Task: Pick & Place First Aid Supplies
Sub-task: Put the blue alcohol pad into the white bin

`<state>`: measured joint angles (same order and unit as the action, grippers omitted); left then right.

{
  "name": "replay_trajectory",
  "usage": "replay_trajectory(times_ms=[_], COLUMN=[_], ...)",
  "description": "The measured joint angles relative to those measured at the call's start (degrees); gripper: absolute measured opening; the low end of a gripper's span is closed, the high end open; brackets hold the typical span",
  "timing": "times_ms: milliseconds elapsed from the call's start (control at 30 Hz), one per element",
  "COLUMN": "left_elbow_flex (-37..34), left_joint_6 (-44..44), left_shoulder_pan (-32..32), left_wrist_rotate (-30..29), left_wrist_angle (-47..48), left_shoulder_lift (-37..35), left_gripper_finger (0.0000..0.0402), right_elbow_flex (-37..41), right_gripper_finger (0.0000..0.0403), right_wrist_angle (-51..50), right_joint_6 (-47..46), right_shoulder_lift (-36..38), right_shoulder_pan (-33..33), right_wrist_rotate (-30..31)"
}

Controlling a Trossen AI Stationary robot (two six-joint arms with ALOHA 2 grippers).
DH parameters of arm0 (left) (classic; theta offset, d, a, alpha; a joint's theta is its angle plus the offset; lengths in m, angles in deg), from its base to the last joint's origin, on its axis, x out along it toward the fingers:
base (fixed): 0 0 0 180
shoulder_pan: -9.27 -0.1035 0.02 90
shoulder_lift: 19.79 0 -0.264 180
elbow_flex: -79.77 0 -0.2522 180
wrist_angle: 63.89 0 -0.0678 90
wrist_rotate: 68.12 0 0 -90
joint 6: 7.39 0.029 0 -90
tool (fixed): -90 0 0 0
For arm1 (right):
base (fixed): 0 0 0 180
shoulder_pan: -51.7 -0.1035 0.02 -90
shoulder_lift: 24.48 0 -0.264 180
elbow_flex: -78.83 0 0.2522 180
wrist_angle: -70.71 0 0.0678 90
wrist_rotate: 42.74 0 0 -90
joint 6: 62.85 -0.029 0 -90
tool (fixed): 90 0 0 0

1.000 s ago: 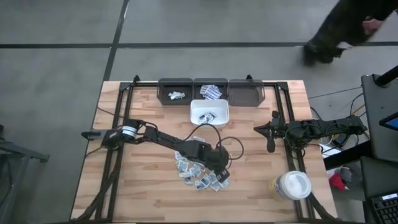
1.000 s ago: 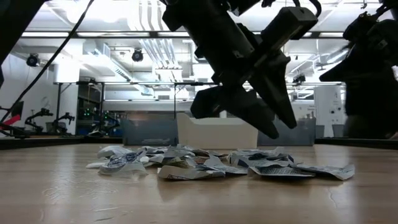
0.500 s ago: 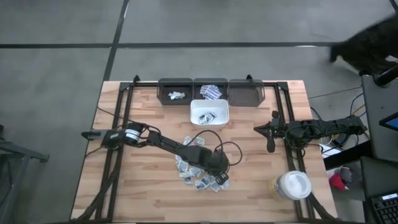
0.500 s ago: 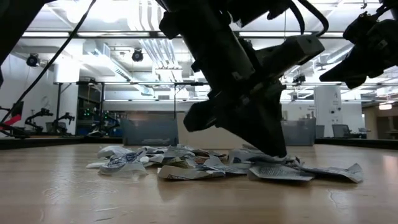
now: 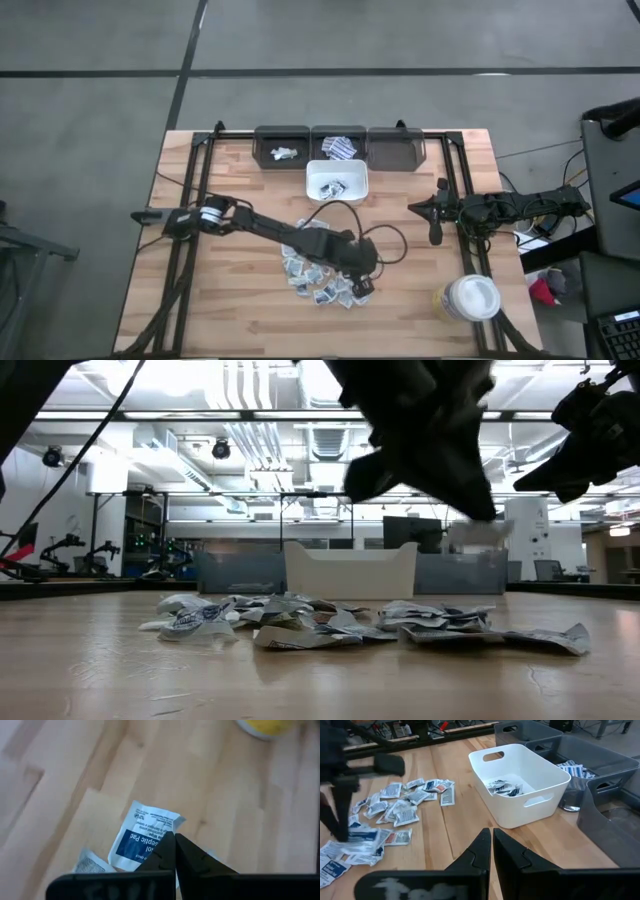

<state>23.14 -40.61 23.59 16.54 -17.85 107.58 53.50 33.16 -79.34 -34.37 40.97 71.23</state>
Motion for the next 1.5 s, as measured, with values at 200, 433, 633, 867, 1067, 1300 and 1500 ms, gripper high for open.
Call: replay_trajectory(times_ms=[200,433,633,867,1067,1300,1500], left_elbow_flex=[1.5,1.5,1.5,1.5,1.4,0.8,0.8], left_joint_6=[18.7,11.1,-5.7,-10.8,7.0,30.3,34.4], left_shoulder_pan=[0.3,0.0,-0.8,-6.1,-12.0,-18.6,-26.3], left_wrist_rotate=[10.6,-15.7,-38.6,-35.1,-21.1,-6.4,4.0], left_wrist_angle=[-4.3,-13.0,-7.0,9.9,18.4,19.2,21.5], left_shoulder_lift=[0.0,-0.7,-3.1,-5.2,-5.5,-5.5,-5.5], left_gripper_finger=[0.0,0.0,0.0,0.0,0.0,0.0,0.0], right_elbow_flex=[0.0,0.0,0.0,0.0,0.0,0.0,0.0], right_gripper_finger=[0.0018,0.0018,0.0018,0.0018,0.0018,0.0018,0.0018], right_wrist_angle=[0.0,0.0,0.0,0.0,0.0,0.0,0.0], right_joint_6=[0.2,0.0,0.0,0.2,0.2,0.2,0.5], right_shoulder_lift=[0.0,0.0,0.0,0.0,0.0,0.0,0.0], right_shoulder_pan=[0.0,0.0,0.0,0.0,0.0,0.0,0.0], right_wrist_rotate=[0.0,-0.1,-0.1,0.0,0.0,0.0,0.0])
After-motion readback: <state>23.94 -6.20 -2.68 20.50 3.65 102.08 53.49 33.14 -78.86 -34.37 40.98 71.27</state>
